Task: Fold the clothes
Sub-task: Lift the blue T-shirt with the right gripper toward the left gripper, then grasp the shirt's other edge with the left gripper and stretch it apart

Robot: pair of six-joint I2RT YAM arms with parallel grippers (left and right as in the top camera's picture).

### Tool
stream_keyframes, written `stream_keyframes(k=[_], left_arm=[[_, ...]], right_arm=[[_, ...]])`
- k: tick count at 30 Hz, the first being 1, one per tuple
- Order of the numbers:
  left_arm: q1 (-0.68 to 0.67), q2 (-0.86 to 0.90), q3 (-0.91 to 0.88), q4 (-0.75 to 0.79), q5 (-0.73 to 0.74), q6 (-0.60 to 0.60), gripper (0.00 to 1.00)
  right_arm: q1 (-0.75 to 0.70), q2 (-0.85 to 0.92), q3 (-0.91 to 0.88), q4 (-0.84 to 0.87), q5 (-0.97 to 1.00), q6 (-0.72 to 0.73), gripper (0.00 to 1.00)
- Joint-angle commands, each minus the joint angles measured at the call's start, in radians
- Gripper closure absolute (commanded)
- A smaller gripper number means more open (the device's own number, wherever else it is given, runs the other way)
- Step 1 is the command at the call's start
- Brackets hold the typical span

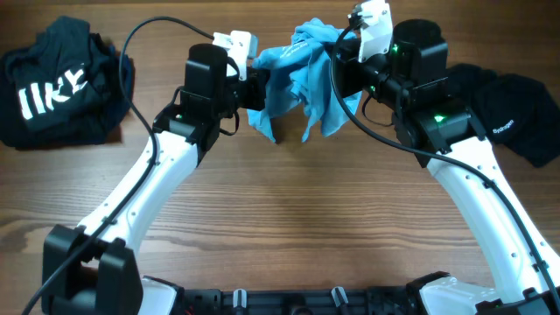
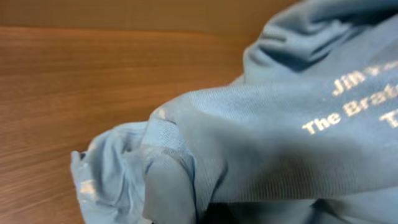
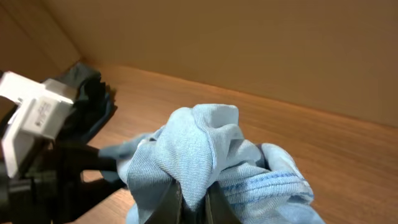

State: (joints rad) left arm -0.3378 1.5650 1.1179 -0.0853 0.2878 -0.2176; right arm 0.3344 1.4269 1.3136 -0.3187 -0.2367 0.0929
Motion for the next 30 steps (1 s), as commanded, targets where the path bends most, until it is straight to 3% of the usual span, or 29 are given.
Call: stream_keyframes(k=[1, 12, 21, 30], left_arm=[[0.029, -0.12, 0.023, 0.003, -0.09, -0.026, 0.96], [0.068, -0.424, 0.027, -0.105, -0.343, -0.026, 0.96], [0.068, -0.444, 0.027, -0.152, -0.364, -0.026, 0.96], [0.068, -0.426, 0.027, -0.205, -0.543, -0.026, 0.96]], right_arm=[[-0.002, -0.01, 0.023, -0.013, 0.044, 0.014, 0.96], [-0.021, -0.01, 0.023, -0.08, 0.185, 0.084, 0.96], [-0.024, -0.014, 0.023, -0.133, 0.216, 0.118, 0.96], [-0.123, -0.04, 0.024, -0.266, 0.408, 0.233, 0.96]])
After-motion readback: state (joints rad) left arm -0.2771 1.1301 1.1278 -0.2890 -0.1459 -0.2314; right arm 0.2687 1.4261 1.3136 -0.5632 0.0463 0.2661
